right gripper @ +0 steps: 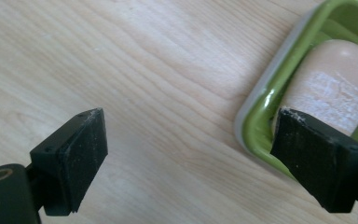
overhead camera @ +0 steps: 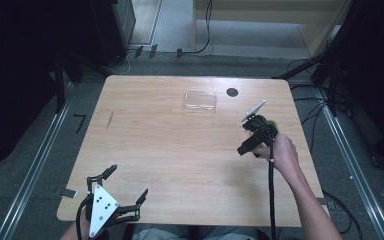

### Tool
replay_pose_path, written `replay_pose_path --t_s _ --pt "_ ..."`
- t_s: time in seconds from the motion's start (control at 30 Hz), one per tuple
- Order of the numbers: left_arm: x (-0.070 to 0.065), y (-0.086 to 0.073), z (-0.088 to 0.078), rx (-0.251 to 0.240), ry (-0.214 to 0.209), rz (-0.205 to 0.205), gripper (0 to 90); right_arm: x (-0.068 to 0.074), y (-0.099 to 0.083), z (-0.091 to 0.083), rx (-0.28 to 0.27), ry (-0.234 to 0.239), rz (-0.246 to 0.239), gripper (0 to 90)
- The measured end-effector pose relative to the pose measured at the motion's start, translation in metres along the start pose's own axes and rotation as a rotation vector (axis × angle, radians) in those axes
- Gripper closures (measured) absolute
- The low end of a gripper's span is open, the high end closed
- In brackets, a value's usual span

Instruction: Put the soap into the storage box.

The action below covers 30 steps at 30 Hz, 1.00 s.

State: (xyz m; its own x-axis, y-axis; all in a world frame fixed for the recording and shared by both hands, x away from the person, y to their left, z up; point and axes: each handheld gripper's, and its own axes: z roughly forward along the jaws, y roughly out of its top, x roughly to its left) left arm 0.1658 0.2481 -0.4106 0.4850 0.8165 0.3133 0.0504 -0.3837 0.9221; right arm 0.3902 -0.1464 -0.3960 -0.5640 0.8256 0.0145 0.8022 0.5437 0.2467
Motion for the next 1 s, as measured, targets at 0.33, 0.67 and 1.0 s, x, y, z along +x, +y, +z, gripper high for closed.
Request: replay_pose_path --t_s 0.33,0.67,1.0 --pt "0.000 0.000 -0.001 0.001 0.003 -0.001 0.0 0.037 -0.012 -0.005 0.012 0.001 -0.120 9.3" --pt "0.000 0.000 -0.002 0.004 0.006 0.000 0.0 0.066 -0.026 0.003 0.034 0.005 -0.202 9.3" --pt "0.000 -0.001 -0.002 0.008 0.010 0.003 0.0 0.091 -0.040 0.027 0.088 0.035 -0.272 9.7"
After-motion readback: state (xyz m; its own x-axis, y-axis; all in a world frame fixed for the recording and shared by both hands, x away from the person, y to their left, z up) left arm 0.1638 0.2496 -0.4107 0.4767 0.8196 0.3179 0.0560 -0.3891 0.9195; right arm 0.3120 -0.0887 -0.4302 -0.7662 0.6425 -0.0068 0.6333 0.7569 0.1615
